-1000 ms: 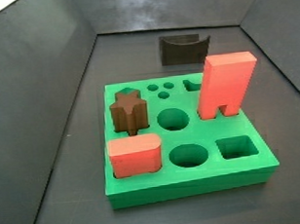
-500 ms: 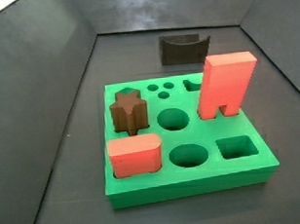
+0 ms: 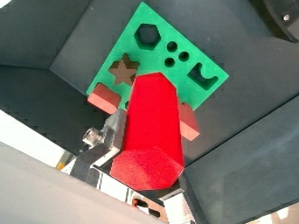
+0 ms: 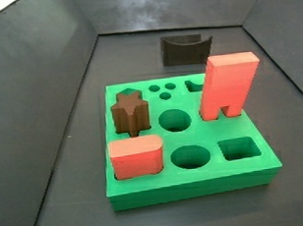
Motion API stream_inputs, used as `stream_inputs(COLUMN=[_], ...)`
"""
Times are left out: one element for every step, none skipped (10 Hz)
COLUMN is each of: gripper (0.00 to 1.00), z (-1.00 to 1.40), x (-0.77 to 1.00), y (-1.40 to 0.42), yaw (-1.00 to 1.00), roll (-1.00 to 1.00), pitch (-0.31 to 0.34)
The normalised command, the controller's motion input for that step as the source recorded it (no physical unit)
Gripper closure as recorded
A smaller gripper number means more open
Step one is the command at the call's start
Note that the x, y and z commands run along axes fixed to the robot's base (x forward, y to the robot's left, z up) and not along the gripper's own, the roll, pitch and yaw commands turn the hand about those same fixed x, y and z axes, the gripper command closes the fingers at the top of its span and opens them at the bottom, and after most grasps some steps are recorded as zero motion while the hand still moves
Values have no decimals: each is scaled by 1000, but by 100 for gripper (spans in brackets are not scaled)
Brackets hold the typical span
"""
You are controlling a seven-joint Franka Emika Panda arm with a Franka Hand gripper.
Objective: Pick up the hexagon object. Move up. Place the hexagon object on the fixture. Regrasp the hexagon object. Move to above the board. Insert the hexagon object.
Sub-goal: Insert the hexagon object.
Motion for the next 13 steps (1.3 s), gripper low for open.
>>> stream_inputs(gripper=[100,100,100,100,100,100,100,100,100,100,100,100,100], z=[-151,-363,-446,-477,-397,-371,-331,-334,-366,-434,0,-23,-503], x=[0,0,0,0,9,0,0,0,0,0,0,0,0], y=[0,29,23,74,91,109,69,66,74,149,0,0,0], yaw=[-89,-226,-309,-377,-409,-414,-500,-551,-594,-529,-23,0,-163], roll=[-14,-141,-220,-307,-343,-357,-374,-367,-349,-317,0,-3,-129], pitch=[0,0,0,-3,-13,-4,-26,-37,-33,0,1,0,-84])
